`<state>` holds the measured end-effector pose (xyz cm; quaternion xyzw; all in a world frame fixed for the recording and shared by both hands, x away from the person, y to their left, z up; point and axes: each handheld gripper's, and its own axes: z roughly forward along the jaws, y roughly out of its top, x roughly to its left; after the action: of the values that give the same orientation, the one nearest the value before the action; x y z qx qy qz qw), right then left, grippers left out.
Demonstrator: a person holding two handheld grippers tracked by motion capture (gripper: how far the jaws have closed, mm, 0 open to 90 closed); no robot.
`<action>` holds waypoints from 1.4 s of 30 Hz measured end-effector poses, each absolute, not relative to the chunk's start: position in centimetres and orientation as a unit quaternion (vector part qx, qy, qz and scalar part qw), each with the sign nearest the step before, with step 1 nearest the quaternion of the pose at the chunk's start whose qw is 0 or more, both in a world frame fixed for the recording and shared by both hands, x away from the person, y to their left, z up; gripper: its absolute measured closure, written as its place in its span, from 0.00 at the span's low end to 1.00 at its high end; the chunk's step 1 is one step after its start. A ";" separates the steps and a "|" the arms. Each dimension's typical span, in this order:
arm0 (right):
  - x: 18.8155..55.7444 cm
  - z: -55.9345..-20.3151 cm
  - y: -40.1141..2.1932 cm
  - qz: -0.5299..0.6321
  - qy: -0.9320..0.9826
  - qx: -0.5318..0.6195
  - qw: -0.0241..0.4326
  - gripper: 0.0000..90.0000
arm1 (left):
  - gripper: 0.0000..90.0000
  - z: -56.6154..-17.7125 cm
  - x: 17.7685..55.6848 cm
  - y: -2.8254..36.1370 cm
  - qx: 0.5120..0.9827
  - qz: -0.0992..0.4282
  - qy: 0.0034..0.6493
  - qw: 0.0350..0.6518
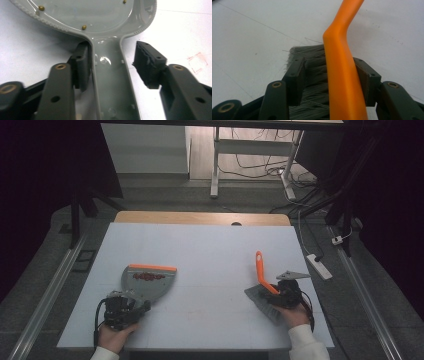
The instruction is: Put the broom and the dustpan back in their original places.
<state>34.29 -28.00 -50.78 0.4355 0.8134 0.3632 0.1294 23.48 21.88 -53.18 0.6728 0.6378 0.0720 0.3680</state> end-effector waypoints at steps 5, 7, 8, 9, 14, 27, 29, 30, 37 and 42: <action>34.4 -50.9 -28.0 0.355 0.814 0.441 0.133 0.49 | 0.44 -52.5 23.0 22.1 0.678 0.079 0.631 0.368; 34.6 -50.9 -28.1 0.347 0.816 0.441 0.137 0.46 | 0.42 -52.2 22.8 22.2 0.682 0.087 0.627 0.366; 34.6 -50.9 -28.1 0.345 0.815 0.443 0.141 0.45 | 0.41 -52.0 22.8 22.2 0.683 0.091 0.626 0.366; 34.7 -51.0 -28.1 0.340 0.816 0.446 0.140 0.44 | 0.40 -51.9 22.7 22.3 0.682 0.094 0.625 0.368; 34.6 -50.9 -28.2 0.338 0.817 0.441 0.154 0.44 | 0.40 -51.4 22.5 22.8 0.684 0.107 0.617 0.373; 33.7 -49.7 -28.3 0.362 0.816 0.414 0.177 0.49 | 0.42 -50.5 22.1 22.3 0.715 0.122 0.556 0.406; 33.5 -49.5 -28.1 0.366 0.820 0.403 0.179 0.49 | 0.42 -50.5 22.2 22.3 0.720 0.119 0.546 0.412; 33.4 -49.4 -28.0 0.368 0.821 0.398 0.179 0.49 | 0.43 -50.5 22.3 22.3 0.723 0.117 0.541 0.414; 33.0 -49.2 -27.5 0.374 0.833 0.368 0.175 0.50 | 0.43 -50.5 23.0 22.0 0.743 0.114 0.507 0.422; 32.7 -49.1 -27.1 0.382 0.840 0.346 0.170 0.51 | 0.44 -50.8 23.9 21.7 0.757 0.104 0.486 0.424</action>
<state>32.70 -27.08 -49.15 0.3460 0.8397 0.3822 0.1705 23.87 21.67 -50.78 0.7571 0.4858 0.1036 0.4243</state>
